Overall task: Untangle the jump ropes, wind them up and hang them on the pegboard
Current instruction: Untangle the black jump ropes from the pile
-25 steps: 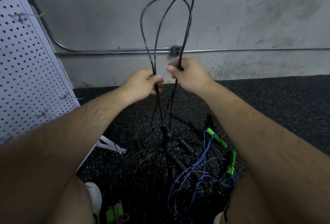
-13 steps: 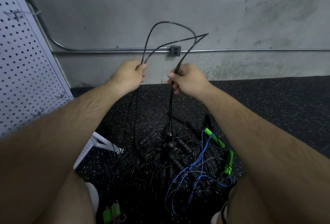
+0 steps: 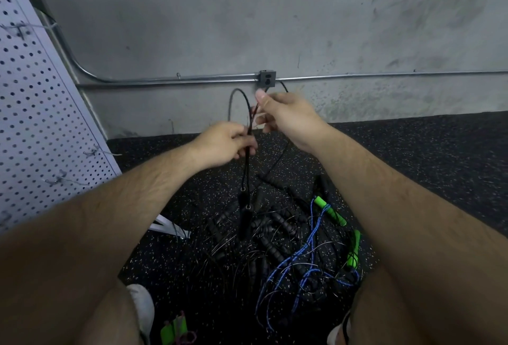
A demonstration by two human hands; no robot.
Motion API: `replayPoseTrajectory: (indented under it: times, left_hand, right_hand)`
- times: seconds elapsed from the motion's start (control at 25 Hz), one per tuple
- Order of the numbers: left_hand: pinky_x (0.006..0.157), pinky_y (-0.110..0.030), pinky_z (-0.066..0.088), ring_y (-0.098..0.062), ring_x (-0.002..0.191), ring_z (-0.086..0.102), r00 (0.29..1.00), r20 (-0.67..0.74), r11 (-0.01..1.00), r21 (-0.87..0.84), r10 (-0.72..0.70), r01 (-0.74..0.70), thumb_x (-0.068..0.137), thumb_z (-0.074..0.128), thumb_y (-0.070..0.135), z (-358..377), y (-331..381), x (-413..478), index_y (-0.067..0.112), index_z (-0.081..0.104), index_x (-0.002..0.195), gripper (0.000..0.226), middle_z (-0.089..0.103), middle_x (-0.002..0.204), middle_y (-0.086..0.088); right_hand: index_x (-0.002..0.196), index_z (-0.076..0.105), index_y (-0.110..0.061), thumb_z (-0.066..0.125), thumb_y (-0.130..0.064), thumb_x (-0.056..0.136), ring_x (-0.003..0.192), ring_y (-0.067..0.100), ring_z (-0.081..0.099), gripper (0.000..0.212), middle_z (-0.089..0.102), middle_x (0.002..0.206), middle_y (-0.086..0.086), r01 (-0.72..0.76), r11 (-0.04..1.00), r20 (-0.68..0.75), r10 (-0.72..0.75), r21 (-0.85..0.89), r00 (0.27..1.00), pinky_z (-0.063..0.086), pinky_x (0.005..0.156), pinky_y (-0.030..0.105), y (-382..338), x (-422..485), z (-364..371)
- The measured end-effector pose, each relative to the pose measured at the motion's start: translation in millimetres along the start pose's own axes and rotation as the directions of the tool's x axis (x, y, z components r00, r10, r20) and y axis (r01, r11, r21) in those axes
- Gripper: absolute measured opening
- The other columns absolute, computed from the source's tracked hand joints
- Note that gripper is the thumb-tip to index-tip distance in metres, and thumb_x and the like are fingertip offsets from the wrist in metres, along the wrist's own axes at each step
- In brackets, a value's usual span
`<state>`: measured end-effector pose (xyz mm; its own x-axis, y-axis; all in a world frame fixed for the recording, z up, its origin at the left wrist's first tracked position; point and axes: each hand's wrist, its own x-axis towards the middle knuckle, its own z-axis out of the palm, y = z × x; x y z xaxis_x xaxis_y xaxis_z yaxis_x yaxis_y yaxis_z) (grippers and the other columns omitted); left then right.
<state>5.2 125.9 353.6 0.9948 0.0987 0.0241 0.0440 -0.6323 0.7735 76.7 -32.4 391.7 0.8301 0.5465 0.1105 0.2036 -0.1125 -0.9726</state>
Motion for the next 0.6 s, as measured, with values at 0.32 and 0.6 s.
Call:
replayPoseTrajectory:
  times: [0.32,0.6]
  left_hand:
    - [0.067,-0.024,0.051,-0.003,0.07,0.061,0.964,-0.252,0.955,-0.254,0.085,-0.151,0.106,0.05,0.017,-20,13,6,0.021,0.07,0.089,0.027,0.074,0.082,0.005]
    - [0.104,-0.034,0.048,-0.016,0.111,0.069,0.999,0.026,0.947,-0.32,-0.019,0.026,0.094,0.067,0.034,-20,-10,-1,0.025,0.07,0.121,0.028,0.076,0.112,0.004]
  right_hand:
    - [0.099,0.072,-0.013,0.07,-0.024,0.095,0.063,0.011,0.063,0.012,0.07,0.081,0.002,-0.052,0.884,0.185,0.154,-0.465,0.971,0.055,0.068,0.025,34,-18,30]
    - [0.077,0.064,-0.018,0.065,-0.024,0.098,0.055,0.013,0.061,0.022,0.066,0.068,0.003,0.015,0.942,0.011,-0.012,-0.336,1.0,0.054,0.059,0.029,6,-6,17]
